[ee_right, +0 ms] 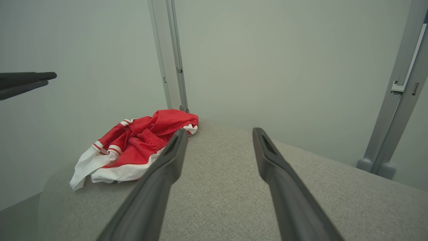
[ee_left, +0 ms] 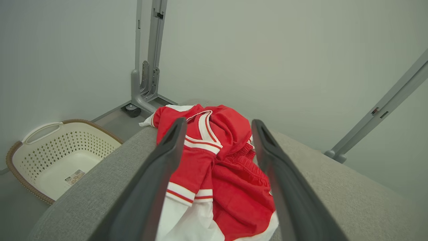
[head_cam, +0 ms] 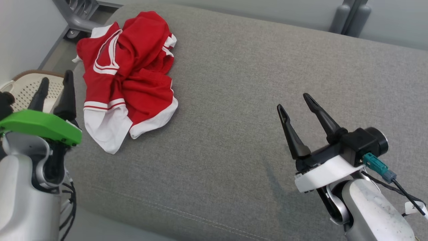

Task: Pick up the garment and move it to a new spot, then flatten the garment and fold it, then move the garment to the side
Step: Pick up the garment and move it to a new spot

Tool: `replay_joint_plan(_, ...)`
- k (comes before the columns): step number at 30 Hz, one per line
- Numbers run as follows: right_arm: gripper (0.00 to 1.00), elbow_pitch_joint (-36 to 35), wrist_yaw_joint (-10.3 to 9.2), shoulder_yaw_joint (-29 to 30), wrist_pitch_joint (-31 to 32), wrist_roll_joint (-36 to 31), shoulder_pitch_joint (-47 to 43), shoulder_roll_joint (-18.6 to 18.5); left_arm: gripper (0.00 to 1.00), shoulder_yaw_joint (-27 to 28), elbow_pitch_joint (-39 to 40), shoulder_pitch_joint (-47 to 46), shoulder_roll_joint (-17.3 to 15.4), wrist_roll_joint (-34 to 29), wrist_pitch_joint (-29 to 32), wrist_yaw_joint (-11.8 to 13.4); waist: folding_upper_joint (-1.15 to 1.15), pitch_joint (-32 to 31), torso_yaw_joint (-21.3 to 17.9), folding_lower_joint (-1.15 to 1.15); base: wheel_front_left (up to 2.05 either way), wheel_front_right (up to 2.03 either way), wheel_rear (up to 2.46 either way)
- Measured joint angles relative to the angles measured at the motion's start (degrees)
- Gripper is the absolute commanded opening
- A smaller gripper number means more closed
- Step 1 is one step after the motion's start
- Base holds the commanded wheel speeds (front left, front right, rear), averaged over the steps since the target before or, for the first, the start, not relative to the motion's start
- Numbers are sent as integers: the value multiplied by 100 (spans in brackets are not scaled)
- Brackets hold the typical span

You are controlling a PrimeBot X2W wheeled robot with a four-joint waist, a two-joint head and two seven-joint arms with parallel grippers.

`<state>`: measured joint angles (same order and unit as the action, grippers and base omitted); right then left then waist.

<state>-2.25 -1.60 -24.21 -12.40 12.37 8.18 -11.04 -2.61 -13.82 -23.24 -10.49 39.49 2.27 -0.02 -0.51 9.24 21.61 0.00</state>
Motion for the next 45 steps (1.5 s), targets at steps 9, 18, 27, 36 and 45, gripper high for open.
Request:
replay_joint_plan(9,100,-274,8,-45,249,-293,559,-81,100,332,-755,-937,-396,270,577,-47,0,579,-301,0,0,0,0)
replay_joint_plan(18,100,-481,9,-25,389,-497,1040,-170,100,582,-1528,-1564,-583,639,1085,-79,0,1210,-688,0,0,0,0)
replay_joint_plan(27,100,-483,9,-26,396,-570,1256,-165,100,615,-2245,-1834,-588,839,1370,-101,0,1707,-1002,0,0,0,0)
replay_joint_plan(36,100,-385,1,53,376,-580,1281,-174,0,357,-2856,-2047,-648,564,1449,-157,0,1947,-1188,1,0,0,0)
replay_joint_plan(45,100,-214,1,48,282,-578,1363,-154,0,243,-3256,-2312,-661,531,1344,-352,0,1871,-1164,0,0,0,0)
